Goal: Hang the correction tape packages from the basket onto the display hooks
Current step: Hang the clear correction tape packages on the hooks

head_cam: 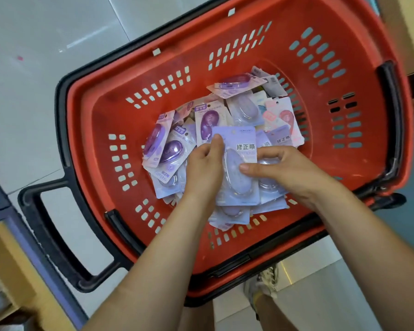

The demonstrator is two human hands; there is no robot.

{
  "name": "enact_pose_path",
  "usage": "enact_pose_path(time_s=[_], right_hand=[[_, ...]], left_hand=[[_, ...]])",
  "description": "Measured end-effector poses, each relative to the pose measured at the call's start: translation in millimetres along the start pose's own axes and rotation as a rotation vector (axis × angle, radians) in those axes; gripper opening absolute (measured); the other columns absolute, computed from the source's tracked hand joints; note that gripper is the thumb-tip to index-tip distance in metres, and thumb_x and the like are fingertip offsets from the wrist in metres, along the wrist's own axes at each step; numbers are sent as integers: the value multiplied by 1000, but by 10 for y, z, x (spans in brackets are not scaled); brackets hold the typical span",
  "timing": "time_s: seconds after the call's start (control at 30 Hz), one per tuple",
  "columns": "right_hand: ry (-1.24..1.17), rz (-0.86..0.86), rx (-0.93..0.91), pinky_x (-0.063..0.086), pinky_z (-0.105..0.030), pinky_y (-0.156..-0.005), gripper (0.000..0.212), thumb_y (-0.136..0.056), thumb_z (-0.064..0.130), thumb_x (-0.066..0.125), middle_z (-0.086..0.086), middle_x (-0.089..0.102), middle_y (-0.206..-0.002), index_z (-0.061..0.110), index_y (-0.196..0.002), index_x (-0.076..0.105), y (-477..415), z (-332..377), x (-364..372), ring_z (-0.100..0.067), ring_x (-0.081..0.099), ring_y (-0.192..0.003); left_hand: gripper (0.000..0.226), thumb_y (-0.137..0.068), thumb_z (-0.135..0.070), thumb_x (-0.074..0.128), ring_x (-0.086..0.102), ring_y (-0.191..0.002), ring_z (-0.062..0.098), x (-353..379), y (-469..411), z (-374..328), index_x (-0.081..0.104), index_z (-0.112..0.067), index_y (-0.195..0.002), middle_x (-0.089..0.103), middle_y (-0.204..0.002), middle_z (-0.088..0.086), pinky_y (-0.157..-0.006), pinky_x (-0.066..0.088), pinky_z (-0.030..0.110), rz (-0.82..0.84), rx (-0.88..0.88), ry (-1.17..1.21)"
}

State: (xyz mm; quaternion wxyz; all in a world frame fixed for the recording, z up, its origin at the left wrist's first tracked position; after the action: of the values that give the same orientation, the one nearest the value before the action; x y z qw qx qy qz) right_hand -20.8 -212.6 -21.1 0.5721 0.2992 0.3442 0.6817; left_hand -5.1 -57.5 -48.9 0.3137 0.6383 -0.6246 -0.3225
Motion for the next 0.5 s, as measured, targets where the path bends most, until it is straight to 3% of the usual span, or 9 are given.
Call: enact_pose_path(time_s=[0.1, 0.2, 0.3, 0.4, 0.5], right_hand=[[-126, -115, -20, 58, -24, -76, 23, -80, 12, 77, -5, 78, -97, 8, -103, 75, 9, -60, -83, -18, 74, -90], [-199, -190, -33, 57, -22, -69, 13, -86, 13, 72, -3, 78, -92, 10, -97, 75, 12, -99, -161, -15, 74, -83], [-182, -190, -50, 59, -28, -80, 13, -92, 15, 66, -3, 77, -97, 12, -99, 76, 14, -102, -137, -15, 73, -88], [-155, -330, -99, 52, -31, -93, 19, -94, 9, 63, 7, 76, -100, 22, -94, 76, 59, -109, -232, -11, 68, -96], [-135, -421, -183, 50, -33, -94, 26, -92, 7, 65, 10, 74, -109, 30, -99, 75, 218, -49, -366, -9, 66, -102]], left_hand=[[43, -85, -47, 71, 70, -99, 22, 28, 5, -16, 59, -21, -117, 72, -111, 4, -89, 55, 40, 194, -133, -54], [61, -83, -22, 79, 73, -96, 22, 56, 107, -71, 46, -34, -132, 73, -110, 7, -83, 59, 36, 332, -28, -161], [51, -82, -16, 79, 72, -96, 26, 19, 160, -46, 55, -28, -124, 72, -113, 12, -81, 59, 37, 288, 34, -118], [43, -82, -16, 76, 72, -93, 26, -117, 188, -51, 58, -26, -120, 72, -111, 7, -81, 59, 42, 116, 32, -22], [64, -89, -10, 67, 71, -101, 17, -296, 244, -108, 42, -46, -136, 72, -113, -12, -83, 59, 40, 31, 109, 37]])
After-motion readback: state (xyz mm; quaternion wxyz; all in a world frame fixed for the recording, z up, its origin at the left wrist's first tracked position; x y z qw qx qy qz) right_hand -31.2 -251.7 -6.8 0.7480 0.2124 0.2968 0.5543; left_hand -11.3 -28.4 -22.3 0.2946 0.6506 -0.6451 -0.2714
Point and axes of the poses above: each hand's wrist, its own y-axis away from the middle knuckle, its own x-axis out of the palm, z = x × y, the point moved 5 cm from there along -y, towards the middle knuckle
